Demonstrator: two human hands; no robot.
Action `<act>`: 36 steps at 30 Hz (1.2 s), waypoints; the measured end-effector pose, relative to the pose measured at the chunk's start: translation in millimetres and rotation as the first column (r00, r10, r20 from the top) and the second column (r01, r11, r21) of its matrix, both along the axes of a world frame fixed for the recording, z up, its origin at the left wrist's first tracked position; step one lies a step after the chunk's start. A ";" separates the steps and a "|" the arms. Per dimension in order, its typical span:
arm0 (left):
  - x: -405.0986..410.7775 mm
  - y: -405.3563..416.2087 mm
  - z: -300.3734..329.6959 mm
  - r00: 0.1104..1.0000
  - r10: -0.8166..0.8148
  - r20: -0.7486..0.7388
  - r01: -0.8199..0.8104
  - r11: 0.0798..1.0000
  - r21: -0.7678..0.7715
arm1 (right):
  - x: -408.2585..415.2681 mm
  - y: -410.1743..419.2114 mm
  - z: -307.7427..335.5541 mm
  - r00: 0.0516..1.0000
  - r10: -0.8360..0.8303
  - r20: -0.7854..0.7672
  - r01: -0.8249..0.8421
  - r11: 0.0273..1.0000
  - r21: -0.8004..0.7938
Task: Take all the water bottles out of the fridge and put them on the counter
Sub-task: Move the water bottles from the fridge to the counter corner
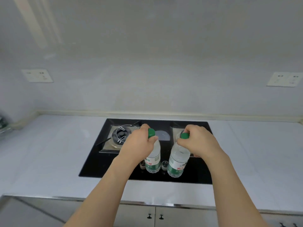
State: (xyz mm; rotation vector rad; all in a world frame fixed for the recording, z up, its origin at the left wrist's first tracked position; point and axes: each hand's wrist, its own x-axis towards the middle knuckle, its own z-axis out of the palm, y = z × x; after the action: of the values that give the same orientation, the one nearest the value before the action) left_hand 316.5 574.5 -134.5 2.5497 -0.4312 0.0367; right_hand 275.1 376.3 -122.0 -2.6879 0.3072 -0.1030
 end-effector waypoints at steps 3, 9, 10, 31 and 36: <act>3.0 49.2 1.0 0.999 0.041 -0.005 -0.041 0.999 -0.017 | 9.8 49.8 3.7 0.999 0.048 -0.018 -0.048 0.999 -0.009; 1.8 146.6 3.5 0.993 0.118 -0.012 -0.119 0.991 -0.060 | 23.0 144.3 4.6 0.992 0.116 -0.045 -0.116 0.993 0.000; 2.2 161.5 3.5 0.991 0.132 -0.014 -0.132 0.989 -0.064 | 24.7 158.1 5.4 0.991 0.125 -0.047 -0.125 0.992 0.006; 54.5 336.9 -6.5 0.921 0.387 -0.052 -0.389 0.920 -0.038 | 131.2 333.2 5.4 0.931 0.361 -0.057 -0.358 0.932 0.052; 99.1 360.4 -3.2 0.902 0.428 -0.055 -0.429 0.903 -0.018 | 179.8 358.8 7.4 0.916 0.401 -0.023 -0.400 0.916 0.033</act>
State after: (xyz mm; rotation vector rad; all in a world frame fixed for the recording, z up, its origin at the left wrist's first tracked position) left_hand 415.6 934.9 -137.7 2.5599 0.1581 0.1405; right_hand 454.9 735.0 -114.6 -2.6655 -0.2366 0.0649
